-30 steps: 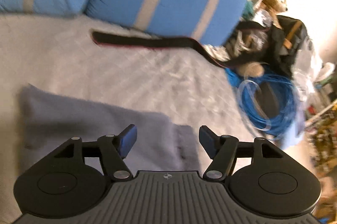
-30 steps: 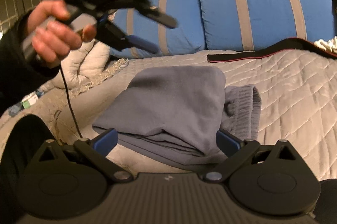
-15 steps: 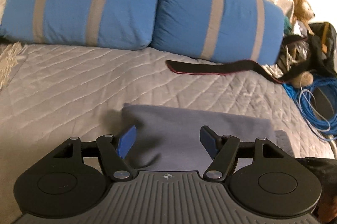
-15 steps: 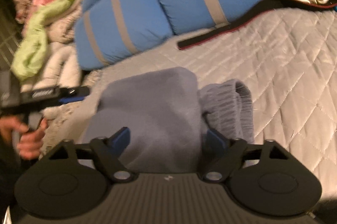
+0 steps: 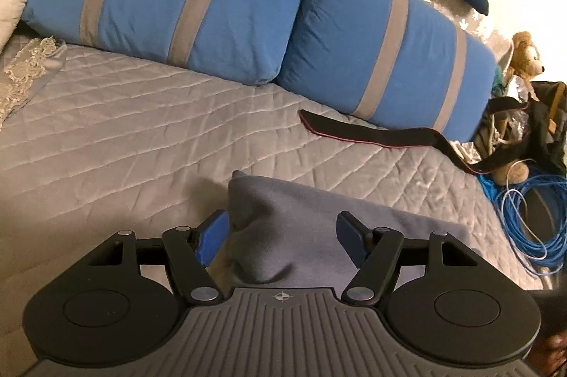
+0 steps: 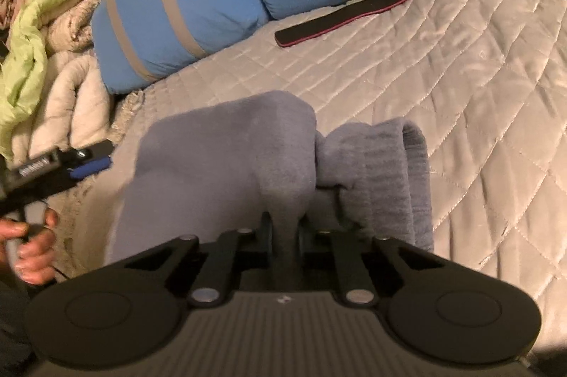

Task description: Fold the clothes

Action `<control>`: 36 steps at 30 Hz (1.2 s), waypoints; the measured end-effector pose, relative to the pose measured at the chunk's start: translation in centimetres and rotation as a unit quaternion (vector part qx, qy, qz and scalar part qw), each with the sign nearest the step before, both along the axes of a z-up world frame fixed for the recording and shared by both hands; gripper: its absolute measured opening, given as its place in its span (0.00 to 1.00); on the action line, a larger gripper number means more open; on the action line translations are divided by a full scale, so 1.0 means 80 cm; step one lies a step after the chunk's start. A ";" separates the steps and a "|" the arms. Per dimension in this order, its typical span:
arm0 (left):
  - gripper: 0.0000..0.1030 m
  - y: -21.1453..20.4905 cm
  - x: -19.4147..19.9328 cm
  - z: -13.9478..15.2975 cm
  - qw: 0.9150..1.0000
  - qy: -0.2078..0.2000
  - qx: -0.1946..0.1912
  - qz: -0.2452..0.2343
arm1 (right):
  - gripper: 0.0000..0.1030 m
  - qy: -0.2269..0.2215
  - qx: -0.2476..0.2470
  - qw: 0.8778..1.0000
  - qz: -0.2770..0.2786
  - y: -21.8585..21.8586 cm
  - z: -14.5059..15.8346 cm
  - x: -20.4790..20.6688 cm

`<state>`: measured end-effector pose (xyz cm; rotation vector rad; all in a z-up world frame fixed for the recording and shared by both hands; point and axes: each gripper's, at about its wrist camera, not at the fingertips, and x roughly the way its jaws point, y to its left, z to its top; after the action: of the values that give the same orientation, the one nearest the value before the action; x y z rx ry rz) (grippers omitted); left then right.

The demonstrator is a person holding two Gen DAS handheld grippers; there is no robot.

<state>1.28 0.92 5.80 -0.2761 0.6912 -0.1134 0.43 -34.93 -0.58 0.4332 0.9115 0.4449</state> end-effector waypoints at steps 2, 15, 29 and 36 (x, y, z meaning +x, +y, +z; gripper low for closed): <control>0.64 -0.003 0.000 -0.001 1.000 0.000 0.000 -0.001 | 0.13 0.012 0.010 1.000 -0.004 -0.008 0.007 0.000; 0.64 -0.002 -0.004 -0.003 1.000 0.005 -0.006 0.005 | 0.12 0.029 -0.007 0.999 -0.028 -0.038 0.023 0.005; 0.64 -0.011 -0.022 -0.021 0.996 0.060 0.026 -0.061 | 0.63 0.043 0.028 0.998 -0.024 -0.057 0.000 -0.014; 0.64 -0.014 -0.042 -0.050 0.987 0.126 0.029 -0.096 | 0.63 0.084 0.051 0.995 -0.002 -0.061 -0.015 -0.030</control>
<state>-2.09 -0.22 1.81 -0.1681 0.9707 -0.2456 -2.00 -39.83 -1.79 0.5711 1.0527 0.4578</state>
